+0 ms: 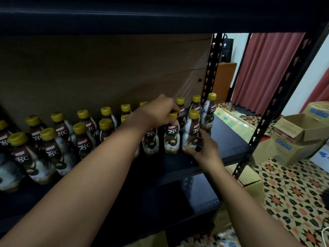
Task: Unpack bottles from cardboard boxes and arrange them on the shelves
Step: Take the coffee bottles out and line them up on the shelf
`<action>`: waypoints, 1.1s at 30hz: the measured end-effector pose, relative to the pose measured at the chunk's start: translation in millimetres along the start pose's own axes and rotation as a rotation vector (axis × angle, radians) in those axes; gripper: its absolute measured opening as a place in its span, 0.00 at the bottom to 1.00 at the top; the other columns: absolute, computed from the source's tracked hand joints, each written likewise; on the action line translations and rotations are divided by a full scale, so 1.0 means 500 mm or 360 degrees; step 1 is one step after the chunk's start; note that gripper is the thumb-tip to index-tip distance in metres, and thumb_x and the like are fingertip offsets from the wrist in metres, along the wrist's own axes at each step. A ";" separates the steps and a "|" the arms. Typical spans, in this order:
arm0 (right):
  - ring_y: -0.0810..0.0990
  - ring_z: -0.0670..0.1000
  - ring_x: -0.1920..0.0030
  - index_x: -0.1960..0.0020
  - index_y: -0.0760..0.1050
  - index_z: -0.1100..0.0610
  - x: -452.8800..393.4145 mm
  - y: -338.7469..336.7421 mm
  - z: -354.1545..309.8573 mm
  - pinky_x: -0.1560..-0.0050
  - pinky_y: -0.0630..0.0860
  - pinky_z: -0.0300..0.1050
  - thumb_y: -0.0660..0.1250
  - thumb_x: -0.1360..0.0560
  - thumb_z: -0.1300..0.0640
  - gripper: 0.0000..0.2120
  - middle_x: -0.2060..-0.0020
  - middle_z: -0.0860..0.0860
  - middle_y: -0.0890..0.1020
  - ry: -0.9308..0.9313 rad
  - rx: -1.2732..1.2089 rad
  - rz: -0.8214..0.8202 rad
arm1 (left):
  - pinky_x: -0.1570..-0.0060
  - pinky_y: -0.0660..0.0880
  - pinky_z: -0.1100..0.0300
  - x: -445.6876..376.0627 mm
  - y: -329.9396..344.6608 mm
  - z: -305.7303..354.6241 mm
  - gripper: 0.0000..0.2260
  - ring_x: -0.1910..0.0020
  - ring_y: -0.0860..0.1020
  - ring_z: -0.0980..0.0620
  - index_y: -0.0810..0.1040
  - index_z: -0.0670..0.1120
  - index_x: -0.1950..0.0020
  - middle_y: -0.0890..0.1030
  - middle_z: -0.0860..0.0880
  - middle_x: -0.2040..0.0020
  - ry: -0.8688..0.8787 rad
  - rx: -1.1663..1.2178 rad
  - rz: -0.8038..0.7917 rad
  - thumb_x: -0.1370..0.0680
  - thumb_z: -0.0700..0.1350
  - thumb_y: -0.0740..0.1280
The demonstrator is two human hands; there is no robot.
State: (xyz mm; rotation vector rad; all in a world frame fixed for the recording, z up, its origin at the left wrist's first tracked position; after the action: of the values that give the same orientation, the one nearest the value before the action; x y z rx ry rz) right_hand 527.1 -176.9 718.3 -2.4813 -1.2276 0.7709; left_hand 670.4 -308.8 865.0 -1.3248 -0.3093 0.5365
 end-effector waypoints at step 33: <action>0.73 0.47 0.35 0.26 0.67 0.48 -0.030 0.054 0.026 0.34 0.72 0.45 0.78 0.29 0.48 0.36 0.37 0.48 0.73 -0.0083 0.0072 0.0105 | 0.33 0.70 0.46 -0.009 0.005 -0.053 0.23 0.33 0.70 0.46 0.76 0.60 0.30 0.75 0.48 0.33 -0.0065 0.0056 0.0013 0.25 0.57 0.74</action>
State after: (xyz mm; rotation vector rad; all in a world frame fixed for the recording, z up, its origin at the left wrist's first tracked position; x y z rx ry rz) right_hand 530.2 -205.1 700.3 -2.4913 -1.1372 0.8758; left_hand 679.6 -332.9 857.0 -1.2826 -0.3269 0.5743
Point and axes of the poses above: each hand's wrist, its own x-axis away from the middle knuckle, its own y-axis out of the palm, z = x × y, the point moved 3 cm from there along -x, towards the middle knuckle
